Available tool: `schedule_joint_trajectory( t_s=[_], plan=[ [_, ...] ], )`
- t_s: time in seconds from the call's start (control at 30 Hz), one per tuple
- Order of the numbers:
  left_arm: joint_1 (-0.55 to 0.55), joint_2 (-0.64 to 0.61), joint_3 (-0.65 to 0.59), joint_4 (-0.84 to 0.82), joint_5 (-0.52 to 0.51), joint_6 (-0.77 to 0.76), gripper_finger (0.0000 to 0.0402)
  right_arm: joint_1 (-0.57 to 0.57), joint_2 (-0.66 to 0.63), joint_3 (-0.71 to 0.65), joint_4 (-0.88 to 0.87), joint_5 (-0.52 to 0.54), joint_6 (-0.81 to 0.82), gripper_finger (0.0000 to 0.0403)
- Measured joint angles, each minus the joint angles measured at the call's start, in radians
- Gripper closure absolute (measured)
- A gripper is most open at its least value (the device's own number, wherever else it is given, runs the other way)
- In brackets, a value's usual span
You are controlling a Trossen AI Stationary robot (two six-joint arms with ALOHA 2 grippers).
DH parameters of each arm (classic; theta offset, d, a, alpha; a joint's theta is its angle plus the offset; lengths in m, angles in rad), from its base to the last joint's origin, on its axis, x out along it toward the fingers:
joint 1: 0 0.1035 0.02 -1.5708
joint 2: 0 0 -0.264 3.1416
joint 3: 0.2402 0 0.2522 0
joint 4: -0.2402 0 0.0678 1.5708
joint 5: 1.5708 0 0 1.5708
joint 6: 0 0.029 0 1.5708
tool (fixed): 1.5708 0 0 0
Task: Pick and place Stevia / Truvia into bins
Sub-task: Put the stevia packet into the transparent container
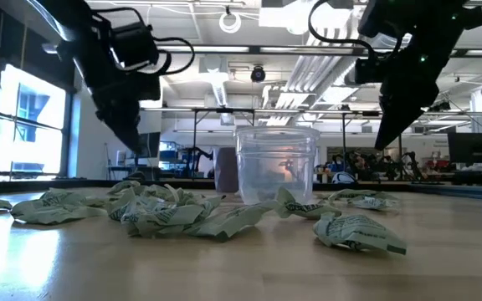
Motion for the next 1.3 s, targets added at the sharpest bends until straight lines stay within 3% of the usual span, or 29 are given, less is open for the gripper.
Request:
schedule_joint_trajectory(
  t_s=[0.13,0.43,0.63,0.9,1.1,1.3],
  plan=[
    [0.021,0.025,0.000,-0.056,0.003,0.157,0.0305,0.000,0.000,0.000,0.000,0.014,0.009,0.0142],
    [0.028,0.114,0.000,-0.076,-0.058,0.255,0.0297,0.000,0.000,0.000,0.000,0.055,0.019,0.0141],
    [0.029,0.135,-0.001,-0.060,-0.204,0.249,0.0240,0.000,0.000,0.000,0.000,0.056,0.091,0.0141],
    [0.028,0.154,-0.001,-0.046,-0.145,0.231,0.0173,0.000,0.000,0.001,0.000,0.074,0.091,0.0141],
    [0.028,0.218,-0.001,-0.016,-0.138,0.234,0.0183,0.000,0.000,0.002,0.000,0.075,0.092,0.0141],
    [0.027,0.252,0.003,-0.031,-0.145,0.164,0.0242,0.000,0.000,0.002,0.000,0.073,0.092,0.0141]
  ],
)
